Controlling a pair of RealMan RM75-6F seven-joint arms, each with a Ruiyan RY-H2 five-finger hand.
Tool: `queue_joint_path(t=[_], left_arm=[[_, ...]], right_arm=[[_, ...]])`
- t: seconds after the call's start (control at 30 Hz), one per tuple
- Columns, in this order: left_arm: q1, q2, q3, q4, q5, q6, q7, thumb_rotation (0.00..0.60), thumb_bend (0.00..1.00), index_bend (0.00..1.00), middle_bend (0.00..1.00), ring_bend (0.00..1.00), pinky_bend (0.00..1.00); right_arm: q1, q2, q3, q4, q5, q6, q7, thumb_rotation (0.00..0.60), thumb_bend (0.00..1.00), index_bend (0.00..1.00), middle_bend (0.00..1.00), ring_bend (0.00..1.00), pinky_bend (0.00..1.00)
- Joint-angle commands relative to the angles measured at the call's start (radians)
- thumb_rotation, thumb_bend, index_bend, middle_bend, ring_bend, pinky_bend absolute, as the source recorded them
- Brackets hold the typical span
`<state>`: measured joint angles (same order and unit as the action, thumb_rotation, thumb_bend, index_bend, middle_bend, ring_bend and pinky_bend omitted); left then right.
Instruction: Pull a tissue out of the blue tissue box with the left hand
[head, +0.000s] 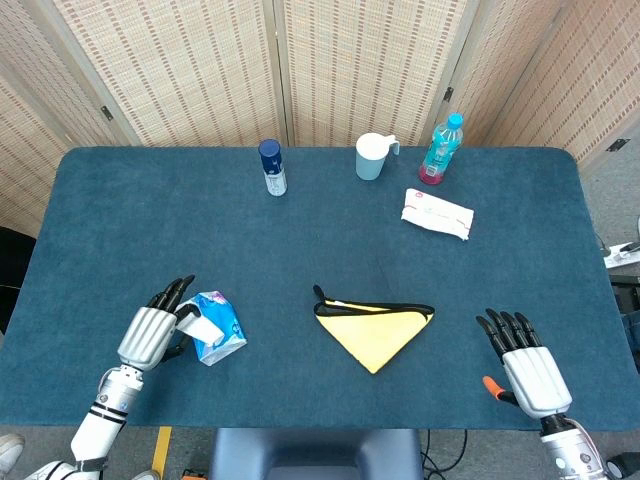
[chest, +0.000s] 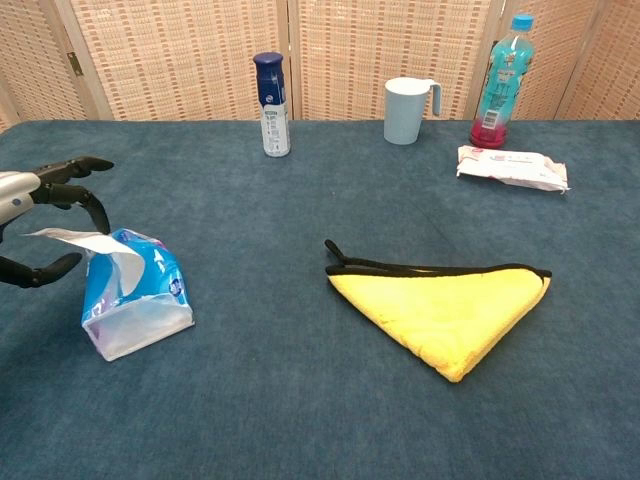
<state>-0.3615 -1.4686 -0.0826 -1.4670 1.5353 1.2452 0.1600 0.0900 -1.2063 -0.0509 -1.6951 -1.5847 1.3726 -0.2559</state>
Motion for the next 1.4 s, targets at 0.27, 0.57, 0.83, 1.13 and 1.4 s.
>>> queue_joint_path(t=[0.27, 0.57, 0.83, 1.13, 1.4], left_arm=[[0.006, 0.013, 0.014, -0.007, 0.041, 0.066, -0.036, 0.600, 0.60, 0.61, 0.08, 0.07, 0.29], [0.003, 0.126, -0.006, -0.226, 0.093, 0.129, 0.057, 0.600, 0.60, 0.61, 0.08, 0.07, 0.29], [-0.014, 0.234, -0.063, -0.433, 0.086, 0.138, 0.226, 0.600, 0.60, 0.61, 0.07, 0.07, 0.29], [-0.009, 0.316, -0.103, -0.447, 0.008, 0.140, 0.232, 0.600, 0.60, 0.61, 0.07, 0.08, 0.29], [0.028, 0.273, -0.060, -0.248, -0.047, 0.140, 0.094, 0.600, 0.59, 0.61, 0.07, 0.08, 0.28]], right_arm=[[0.002, 0.004, -0.005, -0.004, -0.002, -0.006, 0.004, 0.600, 0.17, 0.00, 0.00, 0.00, 0.00], [0.001, 0.005, -0.008, -0.006, -0.009, -0.003, 0.005, 0.600, 0.17, 0.00, 0.00, 0.00, 0.00], [-0.001, 0.005, -0.012, -0.005, -0.016, 0.002, 0.002, 0.600, 0.17, 0.00, 0.00, 0.00, 0.00], [-0.004, 0.004, -0.016, -0.002, -0.028, 0.009, 0.004, 0.600, 0.17, 0.00, 0.00, 0.00, 0.00], [-0.008, 0.004, -0.018, -0.004, -0.033, 0.015, 0.002, 0.600, 0.17, 0.00, 0.00, 0.00, 0.00]])
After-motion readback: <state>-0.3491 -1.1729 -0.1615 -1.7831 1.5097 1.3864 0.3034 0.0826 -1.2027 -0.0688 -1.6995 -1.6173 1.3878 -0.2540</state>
